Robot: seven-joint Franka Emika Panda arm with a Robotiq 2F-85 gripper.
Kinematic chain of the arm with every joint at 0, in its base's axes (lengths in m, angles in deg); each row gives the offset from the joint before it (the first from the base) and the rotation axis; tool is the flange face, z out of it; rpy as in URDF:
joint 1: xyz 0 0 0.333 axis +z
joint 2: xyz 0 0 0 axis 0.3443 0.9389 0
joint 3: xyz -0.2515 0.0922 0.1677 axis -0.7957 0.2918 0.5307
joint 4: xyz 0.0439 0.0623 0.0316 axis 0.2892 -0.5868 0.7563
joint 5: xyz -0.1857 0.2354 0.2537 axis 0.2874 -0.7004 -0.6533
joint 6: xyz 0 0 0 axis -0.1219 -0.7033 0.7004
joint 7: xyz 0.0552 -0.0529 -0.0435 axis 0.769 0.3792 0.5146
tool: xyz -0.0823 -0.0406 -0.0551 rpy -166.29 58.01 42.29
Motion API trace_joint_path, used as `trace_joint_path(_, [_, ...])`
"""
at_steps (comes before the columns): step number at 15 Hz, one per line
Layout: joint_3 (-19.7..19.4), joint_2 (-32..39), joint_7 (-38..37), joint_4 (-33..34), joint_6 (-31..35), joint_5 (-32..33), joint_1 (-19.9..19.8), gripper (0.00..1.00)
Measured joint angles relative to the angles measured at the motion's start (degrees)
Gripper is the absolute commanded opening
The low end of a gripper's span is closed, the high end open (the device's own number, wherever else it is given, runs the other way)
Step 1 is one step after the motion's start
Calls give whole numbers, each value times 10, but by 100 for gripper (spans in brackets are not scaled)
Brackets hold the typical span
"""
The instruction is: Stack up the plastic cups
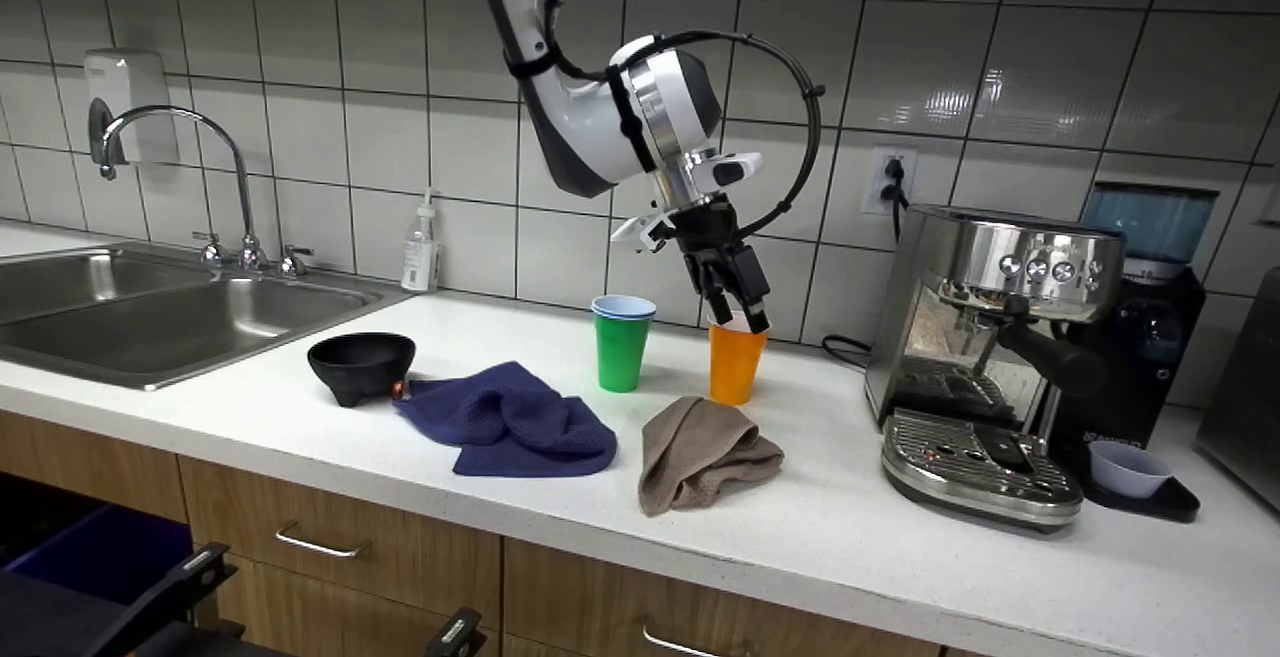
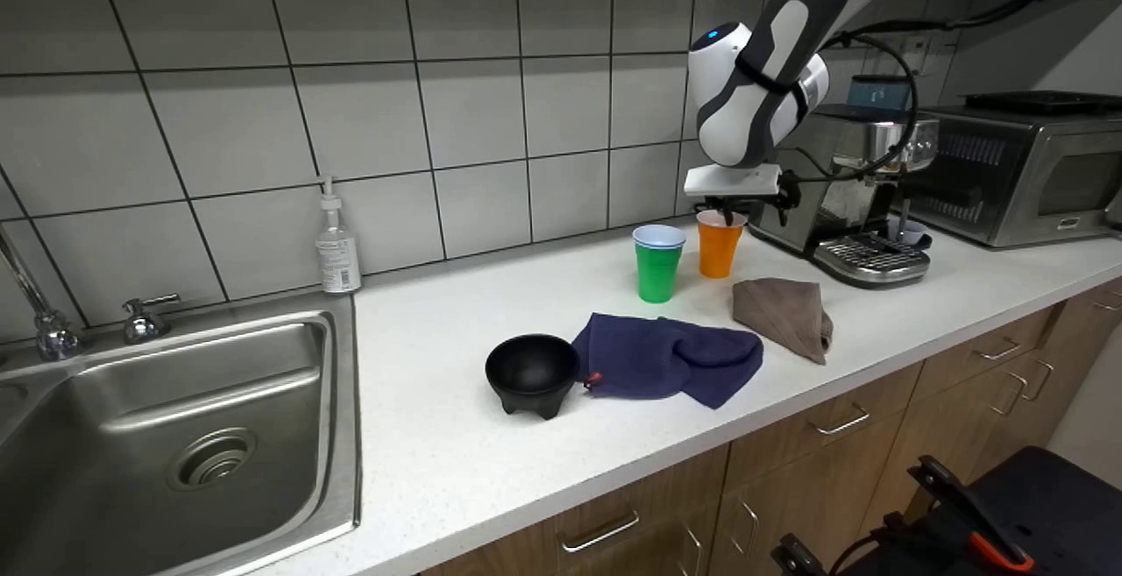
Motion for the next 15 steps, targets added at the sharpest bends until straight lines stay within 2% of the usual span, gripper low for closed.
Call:
trace_joint_path(9, [-12, 64, 0, 90, -30, -51, 5, 100])
trace_joint_path(15, [-14, 78, 0, 113, -34, -57, 8, 100])
